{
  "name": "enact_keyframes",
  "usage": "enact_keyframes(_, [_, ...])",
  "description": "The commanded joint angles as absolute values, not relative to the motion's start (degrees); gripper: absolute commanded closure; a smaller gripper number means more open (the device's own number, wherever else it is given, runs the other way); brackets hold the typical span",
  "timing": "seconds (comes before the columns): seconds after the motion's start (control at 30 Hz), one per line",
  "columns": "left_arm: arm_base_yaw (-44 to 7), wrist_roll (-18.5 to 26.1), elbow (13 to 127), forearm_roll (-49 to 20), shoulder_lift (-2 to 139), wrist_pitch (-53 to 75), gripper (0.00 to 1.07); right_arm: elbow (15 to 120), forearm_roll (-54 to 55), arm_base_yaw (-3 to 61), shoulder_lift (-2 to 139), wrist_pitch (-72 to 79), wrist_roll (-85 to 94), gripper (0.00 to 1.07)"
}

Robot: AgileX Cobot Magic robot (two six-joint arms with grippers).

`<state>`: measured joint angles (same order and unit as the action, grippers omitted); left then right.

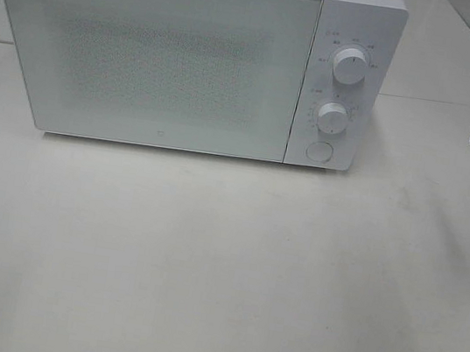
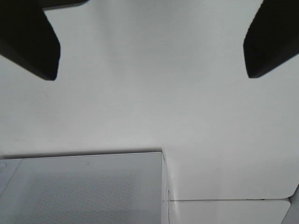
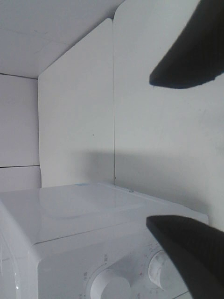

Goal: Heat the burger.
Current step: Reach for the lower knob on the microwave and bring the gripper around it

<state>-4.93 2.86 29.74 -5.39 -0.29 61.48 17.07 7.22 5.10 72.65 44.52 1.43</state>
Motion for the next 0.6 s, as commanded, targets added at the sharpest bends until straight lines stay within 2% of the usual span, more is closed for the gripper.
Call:
enact_keyframes(0.03, [-4.93,2.46,29.56,-5.39,-1.6,61.13,0.06,16.16,12.61,7.62,74.26,49.33,6.53,0.34])
enact_keyframes(0.23, [-4.93,2.46,29.56,-5.39,-1.6,61.13,0.06,15.81,25.5,17.99,79.64,54.83,16.27,0.34])
enact_keyframes(0.3, [-4.93,2.46,29.56,-5.39,-1.6,61.13,0.06,15.87,27.62,19.6,80.39,55.81,16.67,0.33])
enact_keyframes(0.33, [-4.93,2.46,29.56,-5.39,-1.6,61.13,0.06,15.87,31.46,22.86,81.88,58.1,17.07,0.32])
enact_keyframes(0.4, [-4.93,2.46,29.56,-5.39,-1.6,61.13,0.06,15.87,33.35,24.47,82.74,59.53,17.36,0.31])
enact_keyframes(0.43, [-4.93,2.46,29.56,-5.39,-1.6,61.13,0.06,15.93,36.67,27.39,84.34,61.99,17.65,0.28])
enact_keyframes(0.47, [-4.93,2.46,29.56,-5.39,-1.6,61.13,0.06,15.93,36.67,27.39,84.34,61.99,17.65,0.28])
enact_keyframes(0.6, [-4.93,2.46,29.56,-5.39,-1.6,61.13,0.06,16.39,44.46,34.49,88.41,66.58,17.65,0.28])
